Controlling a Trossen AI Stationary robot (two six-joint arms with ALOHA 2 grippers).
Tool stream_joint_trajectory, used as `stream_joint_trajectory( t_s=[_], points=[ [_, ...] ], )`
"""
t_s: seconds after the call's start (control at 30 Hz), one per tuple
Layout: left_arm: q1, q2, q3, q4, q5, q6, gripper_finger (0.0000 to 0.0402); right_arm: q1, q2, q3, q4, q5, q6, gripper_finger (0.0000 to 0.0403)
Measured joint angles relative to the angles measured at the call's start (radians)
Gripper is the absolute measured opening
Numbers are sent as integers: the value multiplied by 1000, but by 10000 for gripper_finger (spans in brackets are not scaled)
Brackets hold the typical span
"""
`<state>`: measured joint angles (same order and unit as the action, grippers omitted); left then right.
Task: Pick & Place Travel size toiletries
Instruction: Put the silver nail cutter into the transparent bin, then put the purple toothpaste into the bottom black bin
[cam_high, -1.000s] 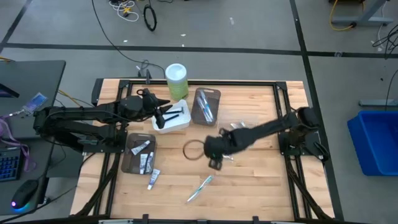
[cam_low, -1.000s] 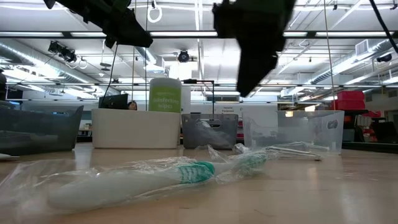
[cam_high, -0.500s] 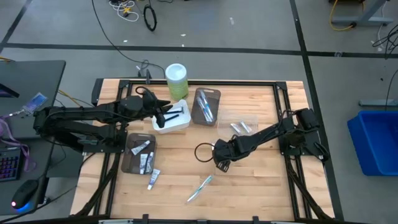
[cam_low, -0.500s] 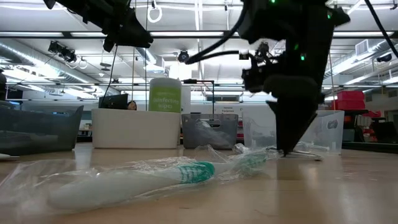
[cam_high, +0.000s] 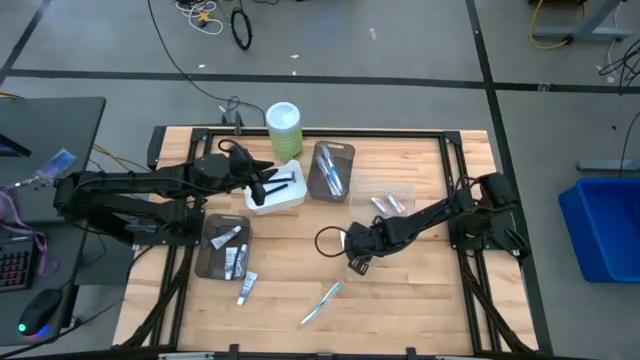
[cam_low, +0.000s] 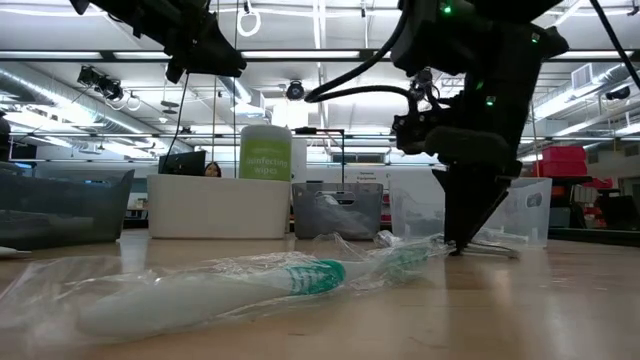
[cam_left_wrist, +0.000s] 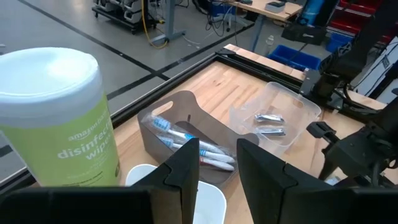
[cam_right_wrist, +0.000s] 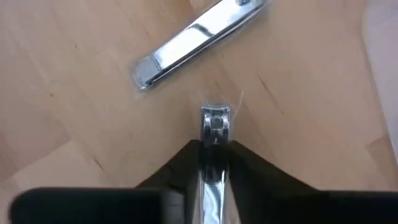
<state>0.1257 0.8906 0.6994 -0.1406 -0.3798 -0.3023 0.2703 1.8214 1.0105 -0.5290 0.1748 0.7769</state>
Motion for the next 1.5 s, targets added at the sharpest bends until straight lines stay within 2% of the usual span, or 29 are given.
stream_joint_trajectory(
  t_s=[0.13,0.27,0.37,0.57,0.63,0.77,1.03,1.17,1.3,1.5],
  points=[
    [0,0,0,0,0,0,114,-9,-44,57,-85,-107,-15,47],
    [0,0,0,0,0,0,114,-15,-147,118,-182,-105,-19,46],
    [0,0,0,0,0,3,114,-15,-243,146,-240,4,-46,46],
    [0,0,0,0,-1,3,114,-45,-397,138,-386,423,-47,48],
    [0,0,0,0,0,3,114,-82,-420,124,-415,470,-21,57],
    [0,0,0,1,-1,23,114,-173,-405,65,-382,424,-27,72],
    [0,0,0,4,-1,17,114,-297,-379,-158,-8,320,-153,78],
    [0,0,0,4,-1,13,114,-338,-379,-236,79,289,-165,98],
    [0,0,0,4,-1,11,114,-349,-379,-260,115,240,-166,132],
    [0,0,0,5,-1,1,114,-342,-382,-184,109,242,-269,175]
  ],
)
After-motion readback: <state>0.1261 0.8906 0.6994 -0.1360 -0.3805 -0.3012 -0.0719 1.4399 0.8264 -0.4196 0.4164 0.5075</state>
